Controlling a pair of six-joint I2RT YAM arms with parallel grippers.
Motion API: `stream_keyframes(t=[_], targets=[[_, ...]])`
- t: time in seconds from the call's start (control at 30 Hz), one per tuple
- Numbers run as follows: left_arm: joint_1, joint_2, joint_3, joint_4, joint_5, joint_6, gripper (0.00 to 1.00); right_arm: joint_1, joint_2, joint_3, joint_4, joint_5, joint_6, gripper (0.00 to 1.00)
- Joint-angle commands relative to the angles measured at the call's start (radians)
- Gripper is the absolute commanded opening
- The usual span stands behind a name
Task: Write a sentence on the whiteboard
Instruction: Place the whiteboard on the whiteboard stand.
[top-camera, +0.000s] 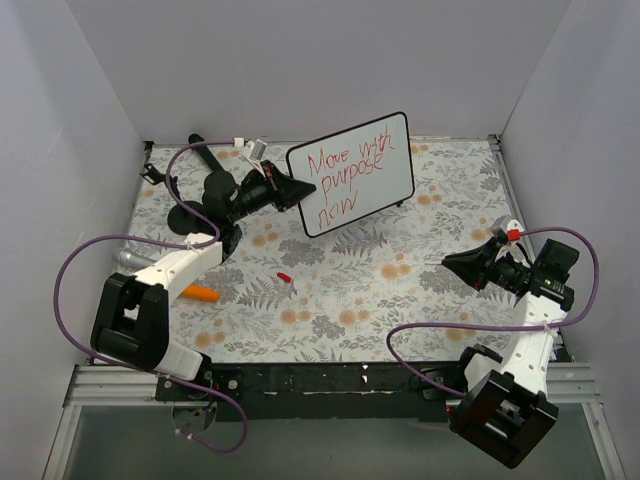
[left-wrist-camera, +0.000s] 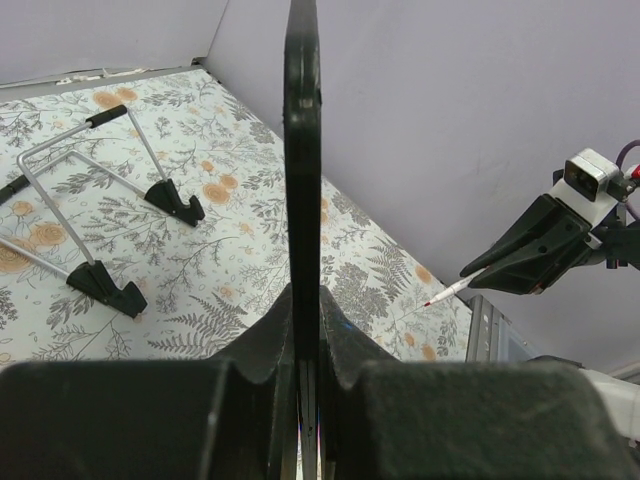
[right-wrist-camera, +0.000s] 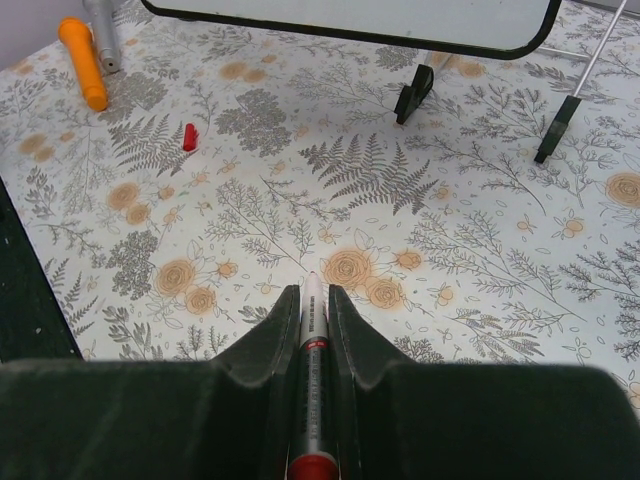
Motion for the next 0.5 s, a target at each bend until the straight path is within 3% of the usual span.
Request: stream_keyframes(t=[0.0, 0.47], targets=[[0.004, -0.017, 0.058, 0.086, -0.013, -0.018, 0.00, -0.004, 0.002, 0.008, 0.003, -0.033, -0.022, 0.01], [0.004, 0.017, 0.084, 0.093, -0.006, -0.027, 0.00, -0.004, 0.016, 0.000, 0.008, -0.021, -0.027, 0.01]])
